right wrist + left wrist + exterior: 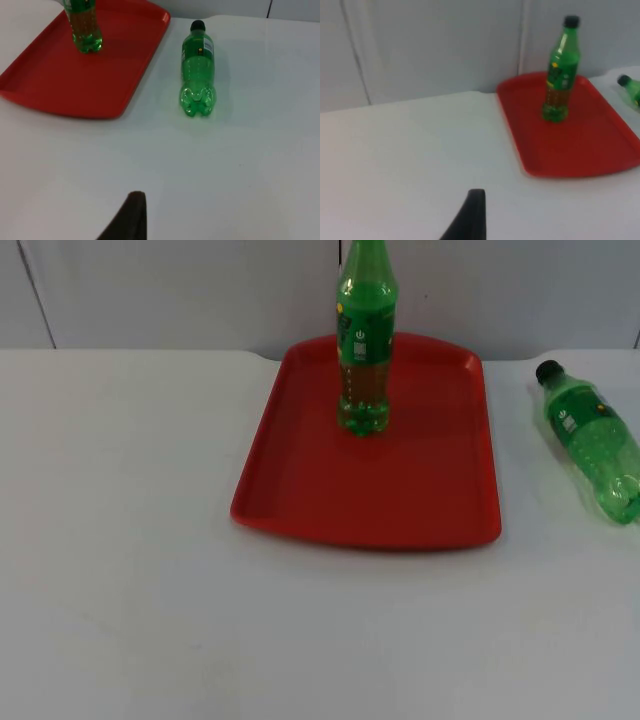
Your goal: Place the bottle upright on the tray.
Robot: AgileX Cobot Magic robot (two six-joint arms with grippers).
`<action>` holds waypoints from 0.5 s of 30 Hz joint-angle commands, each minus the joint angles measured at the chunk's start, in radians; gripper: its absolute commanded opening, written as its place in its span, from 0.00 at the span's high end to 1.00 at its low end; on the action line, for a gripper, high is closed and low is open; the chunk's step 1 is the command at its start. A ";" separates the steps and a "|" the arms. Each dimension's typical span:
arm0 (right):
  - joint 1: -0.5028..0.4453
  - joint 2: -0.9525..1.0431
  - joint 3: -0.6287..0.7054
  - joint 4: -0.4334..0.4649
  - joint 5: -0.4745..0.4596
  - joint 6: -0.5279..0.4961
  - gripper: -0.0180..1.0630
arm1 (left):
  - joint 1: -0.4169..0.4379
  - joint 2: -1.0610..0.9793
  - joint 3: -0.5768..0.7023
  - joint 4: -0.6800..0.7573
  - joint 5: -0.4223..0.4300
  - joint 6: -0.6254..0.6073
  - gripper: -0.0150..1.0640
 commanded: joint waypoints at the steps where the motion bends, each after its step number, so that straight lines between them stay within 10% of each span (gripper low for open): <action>1: -0.006 -0.003 0.000 0.004 -0.006 -0.002 0.01 | 0.003 -0.003 0.004 -0.028 0.030 0.034 0.15; 15: -0.006 -0.003 0.000 0.004 -0.006 -0.002 0.01 | 0.003 -0.003 0.004 0.077 0.065 -0.030 0.15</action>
